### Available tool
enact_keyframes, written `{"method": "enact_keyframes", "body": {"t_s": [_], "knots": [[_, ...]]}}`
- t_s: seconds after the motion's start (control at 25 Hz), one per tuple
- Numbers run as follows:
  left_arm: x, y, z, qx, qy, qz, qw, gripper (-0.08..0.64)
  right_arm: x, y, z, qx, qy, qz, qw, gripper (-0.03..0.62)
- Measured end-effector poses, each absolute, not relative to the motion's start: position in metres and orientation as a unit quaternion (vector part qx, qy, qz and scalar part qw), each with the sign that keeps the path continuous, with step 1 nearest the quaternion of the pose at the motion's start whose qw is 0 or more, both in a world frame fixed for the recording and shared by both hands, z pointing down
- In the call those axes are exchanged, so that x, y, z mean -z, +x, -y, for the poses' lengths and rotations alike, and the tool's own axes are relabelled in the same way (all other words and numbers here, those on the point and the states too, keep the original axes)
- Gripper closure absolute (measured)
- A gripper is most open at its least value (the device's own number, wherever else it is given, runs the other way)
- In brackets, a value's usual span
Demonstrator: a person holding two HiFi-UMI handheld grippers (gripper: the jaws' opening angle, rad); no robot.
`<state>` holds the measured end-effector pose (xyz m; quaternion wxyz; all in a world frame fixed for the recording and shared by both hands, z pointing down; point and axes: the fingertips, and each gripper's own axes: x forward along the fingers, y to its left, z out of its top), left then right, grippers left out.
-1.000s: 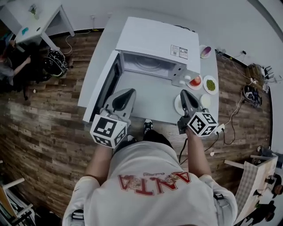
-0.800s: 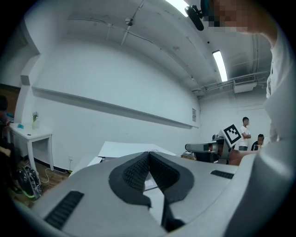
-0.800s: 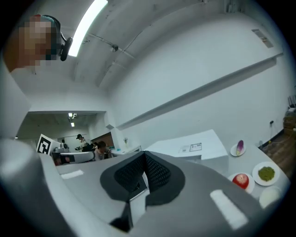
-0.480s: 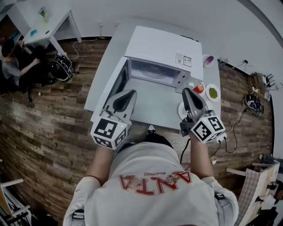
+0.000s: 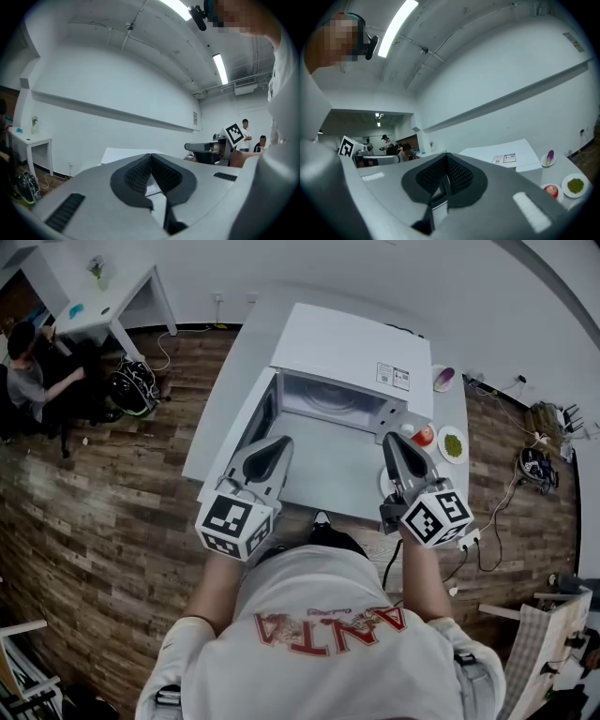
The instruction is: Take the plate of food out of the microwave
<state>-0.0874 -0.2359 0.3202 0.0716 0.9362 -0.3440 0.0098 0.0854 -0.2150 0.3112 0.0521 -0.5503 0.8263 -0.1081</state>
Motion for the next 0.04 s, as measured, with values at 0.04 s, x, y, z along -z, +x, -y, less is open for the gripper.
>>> {"method": "enact_keyframes", "body": {"t_s": [0.04], "knots": [[-0.3205,-0.0884,0.2364,-0.01,0.936,0.344,0.072,0.551,-0.3118,0.0836,0.2157,0.106,-0.551,-0.826,0.049,0.591]]}}
